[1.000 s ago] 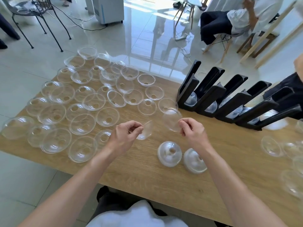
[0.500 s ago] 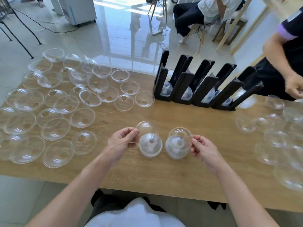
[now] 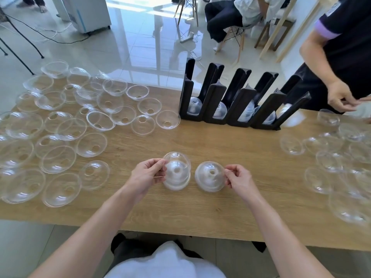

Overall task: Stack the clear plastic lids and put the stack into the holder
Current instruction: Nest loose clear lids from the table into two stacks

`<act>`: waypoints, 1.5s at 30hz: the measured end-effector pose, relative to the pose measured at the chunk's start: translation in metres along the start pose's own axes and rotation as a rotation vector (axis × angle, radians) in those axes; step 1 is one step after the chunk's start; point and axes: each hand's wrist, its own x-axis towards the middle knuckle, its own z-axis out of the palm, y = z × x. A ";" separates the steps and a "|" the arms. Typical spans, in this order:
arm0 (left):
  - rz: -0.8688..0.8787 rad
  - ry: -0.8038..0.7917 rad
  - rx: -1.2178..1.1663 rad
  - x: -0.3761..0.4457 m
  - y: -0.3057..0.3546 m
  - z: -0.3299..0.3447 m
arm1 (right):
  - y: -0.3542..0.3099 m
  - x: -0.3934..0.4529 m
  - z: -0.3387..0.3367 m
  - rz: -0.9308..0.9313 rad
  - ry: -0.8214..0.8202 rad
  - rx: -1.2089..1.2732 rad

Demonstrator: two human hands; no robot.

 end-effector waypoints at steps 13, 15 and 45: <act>0.003 0.178 0.135 0.020 -0.023 -0.016 | -0.009 0.005 0.003 -0.133 0.060 -0.233; 0.021 0.208 0.170 0.022 -0.024 -0.017 | -0.010 -0.002 0.006 -0.274 0.080 -0.311; 0.387 0.022 1.291 0.011 0.008 0.005 | -0.002 -0.001 0.042 -0.412 -0.187 -0.546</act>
